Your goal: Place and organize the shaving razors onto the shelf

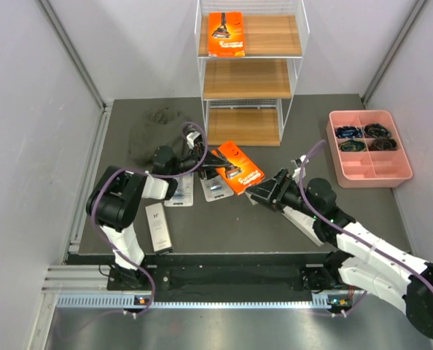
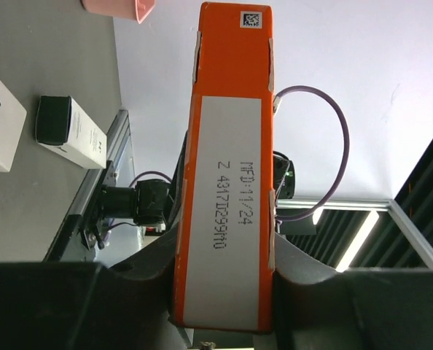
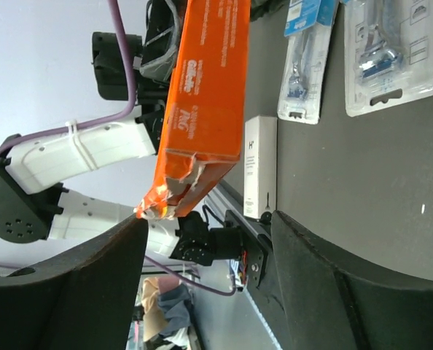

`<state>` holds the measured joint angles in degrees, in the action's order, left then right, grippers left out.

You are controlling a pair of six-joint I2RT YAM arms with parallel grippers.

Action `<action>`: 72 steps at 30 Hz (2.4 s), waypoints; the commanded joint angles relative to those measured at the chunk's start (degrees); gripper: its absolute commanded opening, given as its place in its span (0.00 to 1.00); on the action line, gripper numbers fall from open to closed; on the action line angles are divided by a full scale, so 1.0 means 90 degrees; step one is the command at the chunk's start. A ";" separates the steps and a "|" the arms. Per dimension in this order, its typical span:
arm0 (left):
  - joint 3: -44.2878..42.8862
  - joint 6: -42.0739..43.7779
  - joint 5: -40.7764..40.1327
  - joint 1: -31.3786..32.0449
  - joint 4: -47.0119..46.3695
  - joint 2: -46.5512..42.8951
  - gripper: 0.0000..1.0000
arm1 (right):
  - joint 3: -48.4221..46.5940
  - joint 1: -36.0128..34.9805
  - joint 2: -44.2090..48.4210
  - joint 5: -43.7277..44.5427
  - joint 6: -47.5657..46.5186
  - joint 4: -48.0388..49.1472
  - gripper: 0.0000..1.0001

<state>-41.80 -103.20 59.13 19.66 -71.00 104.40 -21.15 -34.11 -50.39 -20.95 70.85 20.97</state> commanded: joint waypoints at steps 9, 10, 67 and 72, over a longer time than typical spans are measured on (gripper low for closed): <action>-0.0101 0.0978 0.0139 -0.0007 -0.0949 -0.0623 0.20 | 0.0250 -0.0341 0.0862 0.0559 0.0106 0.0395 0.65; -0.0082 0.0978 0.0148 -0.0007 -0.0939 -0.0623 0.20 | 0.0250 -0.0341 0.0901 0.0715 0.0106 0.0259 0.65; -0.1840 0.8624 -0.5582 -0.0231 1.1092 -0.3513 0.99 | 0.0094 -0.0849 0.1087 0.1683 0.0204 -0.0171 0.00; -0.1762 0.8722 -0.5818 -0.0241 1.1355 -0.3836 0.99 | -0.0013 -0.0849 0.1185 0.1703 0.0155 -0.0357 0.00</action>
<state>-57.65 -28.49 13.19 17.76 25.36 73.12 -19.79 -41.12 -41.63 -6.44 73.52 15.77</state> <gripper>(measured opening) 0.990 0.230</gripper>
